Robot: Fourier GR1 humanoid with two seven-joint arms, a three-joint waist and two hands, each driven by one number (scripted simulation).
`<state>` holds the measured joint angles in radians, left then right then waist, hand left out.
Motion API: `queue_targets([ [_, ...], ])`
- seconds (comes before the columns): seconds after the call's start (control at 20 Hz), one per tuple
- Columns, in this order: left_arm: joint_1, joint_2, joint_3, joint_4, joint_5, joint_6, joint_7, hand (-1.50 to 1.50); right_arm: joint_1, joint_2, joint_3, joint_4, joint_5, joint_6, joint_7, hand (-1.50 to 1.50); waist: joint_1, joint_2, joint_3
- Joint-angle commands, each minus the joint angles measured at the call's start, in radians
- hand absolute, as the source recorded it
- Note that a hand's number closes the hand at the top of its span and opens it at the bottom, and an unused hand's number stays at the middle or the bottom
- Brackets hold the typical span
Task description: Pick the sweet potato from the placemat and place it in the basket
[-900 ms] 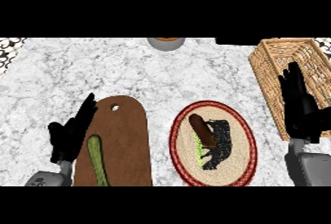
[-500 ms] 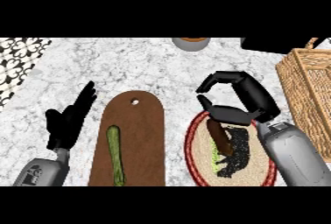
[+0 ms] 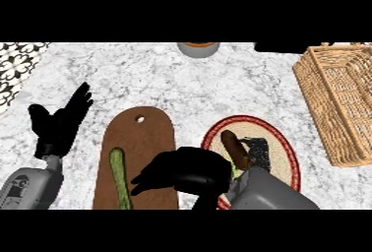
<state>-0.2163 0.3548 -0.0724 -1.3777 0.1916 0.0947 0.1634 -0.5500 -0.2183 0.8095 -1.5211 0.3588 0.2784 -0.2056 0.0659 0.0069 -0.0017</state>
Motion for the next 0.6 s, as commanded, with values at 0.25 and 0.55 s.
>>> queue_targets([
  [0.25,0.019,0.03,0.059,0.036,0.018,-0.016,-0.012,0.0,-0.196,0.149,0.14,-0.032,0.229,0.173,0.498,-1.5,-0.064,-0.019,-0.002],
  [0.55,-0.006,0.03,0.07,0.051,0.034,-0.02,0.031,0.0,-0.462,0.209,0.072,-0.007,0.376,0.346,0.756,-1.5,-0.069,-0.02,-0.001],
])
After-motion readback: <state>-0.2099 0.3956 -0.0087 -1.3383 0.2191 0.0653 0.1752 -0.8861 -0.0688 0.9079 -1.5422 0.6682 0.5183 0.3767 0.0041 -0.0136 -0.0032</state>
